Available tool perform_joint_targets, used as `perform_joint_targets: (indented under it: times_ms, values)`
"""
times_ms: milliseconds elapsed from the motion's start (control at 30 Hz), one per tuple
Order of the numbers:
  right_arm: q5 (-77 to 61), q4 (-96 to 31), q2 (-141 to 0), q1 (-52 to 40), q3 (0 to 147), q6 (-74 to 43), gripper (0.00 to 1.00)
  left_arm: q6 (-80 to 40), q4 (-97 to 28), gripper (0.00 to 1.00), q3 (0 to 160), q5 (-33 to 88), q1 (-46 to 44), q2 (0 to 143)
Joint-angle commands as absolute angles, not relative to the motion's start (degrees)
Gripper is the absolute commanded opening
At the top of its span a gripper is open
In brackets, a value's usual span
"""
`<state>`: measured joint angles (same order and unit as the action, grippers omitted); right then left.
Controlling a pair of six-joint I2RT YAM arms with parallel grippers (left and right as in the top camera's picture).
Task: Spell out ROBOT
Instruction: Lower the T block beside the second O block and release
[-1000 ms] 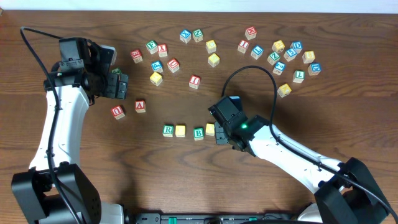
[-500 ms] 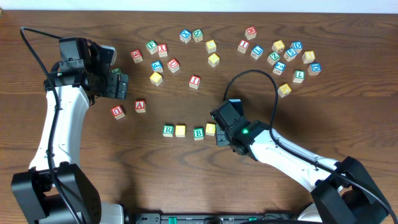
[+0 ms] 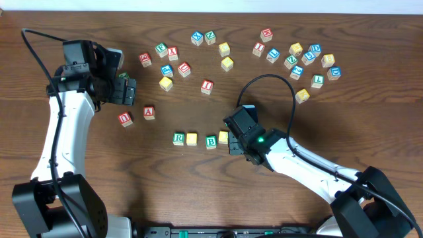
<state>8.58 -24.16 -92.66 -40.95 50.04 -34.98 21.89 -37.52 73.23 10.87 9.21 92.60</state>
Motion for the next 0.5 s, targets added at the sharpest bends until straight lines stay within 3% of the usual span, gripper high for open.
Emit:
perform_joint_targets:
  times_ms: [0, 467]
  values:
    - [8.67, -23.90, -92.40, -41.36, 49.69, -35.77, 0.01, 22.22, -37.69, 0.98, 74.48, 11.53, 9.15, 93.25]
    - [8.49, -21.85, -94.52, -41.34, 49.69, -35.77, 0.01, 22.22, -37.69, 0.98, 74.48, 11.53, 9.15, 93.25]
